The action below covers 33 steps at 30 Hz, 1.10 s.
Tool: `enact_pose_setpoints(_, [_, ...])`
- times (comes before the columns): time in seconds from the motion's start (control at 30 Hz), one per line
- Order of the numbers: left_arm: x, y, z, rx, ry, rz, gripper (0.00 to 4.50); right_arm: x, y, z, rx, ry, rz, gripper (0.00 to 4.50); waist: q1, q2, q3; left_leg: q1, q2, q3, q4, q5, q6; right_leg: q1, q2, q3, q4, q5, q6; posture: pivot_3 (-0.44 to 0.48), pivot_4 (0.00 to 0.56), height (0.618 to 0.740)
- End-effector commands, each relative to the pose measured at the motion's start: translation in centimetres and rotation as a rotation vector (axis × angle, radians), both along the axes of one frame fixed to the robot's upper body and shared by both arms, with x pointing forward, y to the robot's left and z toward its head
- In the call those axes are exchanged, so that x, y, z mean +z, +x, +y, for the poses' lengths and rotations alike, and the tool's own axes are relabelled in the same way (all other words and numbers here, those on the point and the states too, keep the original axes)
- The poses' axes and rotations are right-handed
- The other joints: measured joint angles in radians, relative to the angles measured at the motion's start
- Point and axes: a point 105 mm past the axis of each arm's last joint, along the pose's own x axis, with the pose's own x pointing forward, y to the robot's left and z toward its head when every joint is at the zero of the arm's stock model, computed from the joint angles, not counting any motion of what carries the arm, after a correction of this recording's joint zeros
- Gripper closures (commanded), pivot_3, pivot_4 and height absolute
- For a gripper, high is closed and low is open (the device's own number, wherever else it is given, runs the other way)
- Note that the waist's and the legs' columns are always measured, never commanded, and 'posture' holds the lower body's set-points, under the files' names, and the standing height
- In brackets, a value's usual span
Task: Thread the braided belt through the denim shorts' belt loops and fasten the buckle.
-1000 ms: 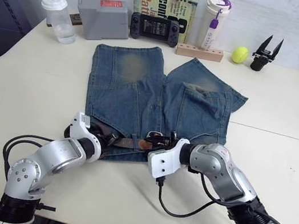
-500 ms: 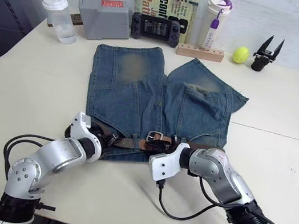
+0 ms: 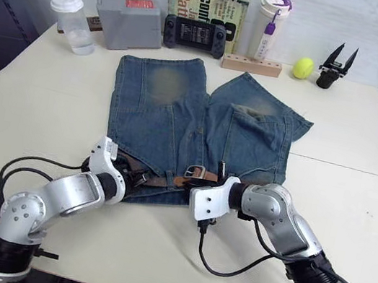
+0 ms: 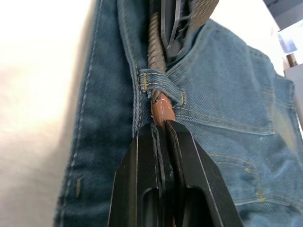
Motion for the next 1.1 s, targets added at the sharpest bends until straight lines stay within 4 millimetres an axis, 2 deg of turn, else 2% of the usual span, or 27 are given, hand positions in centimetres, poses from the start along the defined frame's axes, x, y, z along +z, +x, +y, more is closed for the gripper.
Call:
enact_pose_setpoints(0.03, [0.6,-2.0,0.9,-0.155,0.030,-0.011,2.54,1.7,-0.2,0.2,0.032,0.018,-0.044,4.50,-0.011,0.000,0.000,0.000,0.000,0.000,-0.002,0.000,0.000,-0.001,0.000,0.000,0.000,0.000,0.000,0.000,0.150,0.697])
enact_pose_setpoints(0.13, [1.6,-4.4,2.6,-0.409,0.102,-0.031,1.49,2.3,-0.1,0.5,0.047,0.022,-0.044,4.50,-0.025,-0.001,0.001,0.000,0.000,0.000,-0.007,0.002,-0.002,-0.003,0.000,0.000,-0.001,-0.002,-0.003,0.000,0.150,0.697])
enact_pose_setpoints(0.17, [1.8,-5.2,3.1,-0.471,0.114,-0.021,1.43,2.5,-0.1,0.6,0.052,0.024,-0.044,4.50,-0.034,-0.002,0.002,-0.001,0.001,0.001,-0.008,0.002,-0.003,-0.005,0.001,0.000,0.001,-0.003,-0.005,0.000,0.150,0.697])
enact_pose_setpoints(0.23, [2.3,-6.4,4.1,-0.574,0.179,0.016,0.36,3.1,-0.4,0.9,0.070,0.035,-0.042,4.50,-0.041,0.001,0.002,-0.001,0.000,0.001,-0.011,0.004,-0.006,-0.009,0.001,0.000,0.003,-0.005,-0.008,0.000,0.150,0.697])
enact_pose_setpoints(0.3, [3.2,-7.2,4.4,-0.651,0.174,0.008,0.24,3.9,-0.6,1.3,0.090,0.056,-0.038,4.50,-0.040,0.001,0.003,-0.001,0.000,0.002,-0.013,0.005,-0.008,-0.010,0.001,0.001,0.003,-0.006,-0.008,0.000,0.150,0.697])
enact_pose_setpoints(0.33, [3.5,-7.4,4.5,-0.683,0.175,0.007,0.37,4.4,-0.8,1.5,0.100,0.068,-0.035,4.50,-0.041,0.001,0.003,-0.001,0.002,0.001,-0.014,0.006,-0.008,-0.011,0.001,0.001,0.003,-0.006,-0.009,0.000,0.150,0.697])
enact_pose_setpoints(0.4, [4.0,-7.9,4.6,-0.741,0.177,0.005,0.93,5.1,-1.2,1.8,0.118,0.084,-0.036,4.50,-0.042,0.001,0.004,-0.002,0.002,0.001,-0.014,0.006,-0.009,-0.012,0.002,0.001,0.004,-0.006,-0.010,0.000,0.150,0.697])
enact_pose_setpoints(0.53, [4.8,-7.0,5.2,-0.739,0.194,-0.041,2.59,6.0,-1.6,2.2,0.132,0.102,-0.049,4.50,-0.041,0.001,0.004,-0.001,0.003,0.001,-0.017,0.007,-0.011,-0.013,0.002,0.001,0.003,-0.007,-0.011,0.000,0.150,0.697])
enact_pose_setpoints(0.6, [5.0,-5.5,5.7,-0.688,0.227,-0.094,3.44,6.2,-1.7,2.2,0.135,0.105,-0.050,4.50,-0.041,0.001,0.004,-0.002,0.003,0.001,-0.017,0.007,-0.011,-0.013,0.002,0.001,0.003,-0.007,-0.011,0.000,0.150,0.697])
enact_pose_setpoints(0.63, [5.0,-5.3,5.8,-0.690,0.246,-0.109,4.00,6.2,-1.8,2.3,0.138,0.107,-0.046,4.50,-0.041,0.001,0.004,-0.002,0.003,0.001,-0.018,0.007,-0.011,-0.013,0.002,0.001,0.003,-0.007,-0.011,0.000,0.150,0.697])
enact_pose_setpoints(0.67, [4.9,-5.6,5.7,-0.727,0.264,-0.114,4.36,6.2,-2.0,2.4,0.143,0.110,-0.036,4.50,-0.042,0.001,0.004,-0.002,0.003,0.001,-0.018,0.007,-0.011,-0.013,0.002,0.001,0.003,-0.007,-0.011,0.000,0.150,0.697])
enact_pose_setpoints(0.73, [5.0,-6.6,5.2,-0.803,0.254,-0.118,4.44,6.2,-2.2,2.5,0.156,0.108,-0.024,4.50,-0.045,0.001,0.004,-0.002,0.003,0.003,-0.019,0.007,-0.011,-0.014,0.002,0.001,0.003,-0.007,-0.011,0.000,0.150,0.697])
enact_pose_setpoints(0.8, [6.3,-7.4,4.5,-0.875,0.201,-0.174,4.44,6.4,-2.3,2.5,0.172,0.087,-0.049,4.50,-0.046,0.001,0.004,-0.002,0.003,0.003,-0.020,0.007,-0.011,-0.015,0.002,0.002,0.002,-0.007,-0.011,0.000,0.150,0.697])
enact_pose_setpoints(1.0, [10.9,-6.8,4.2,-0.883,0.029,-0.352,4.44,6.8,-0.5,1.9,0.198,-0.041,-0.288,4.50,-0.051,0.001,0.004,-0.002,0.003,0.003,-0.021,0.011,-0.007,-0.015,0.002,0.001,0.003,-0.007,-0.012,0.000,0.150,0.697])
enact_pose_setpoints(1.1, [13.6,-6.2,4.5,-0.880,-0.048,-0.445,4.44,6.6,-0.1,2.0,0.290,-0.091,-0.405,4.50,-0.056,0.000,0.004,-0.001,0.003,0.003,-0.020,0.012,-0.007,-0.015,0.002,0.001,0.005,-0.007,-0.012,0.000,0.150,0.697])
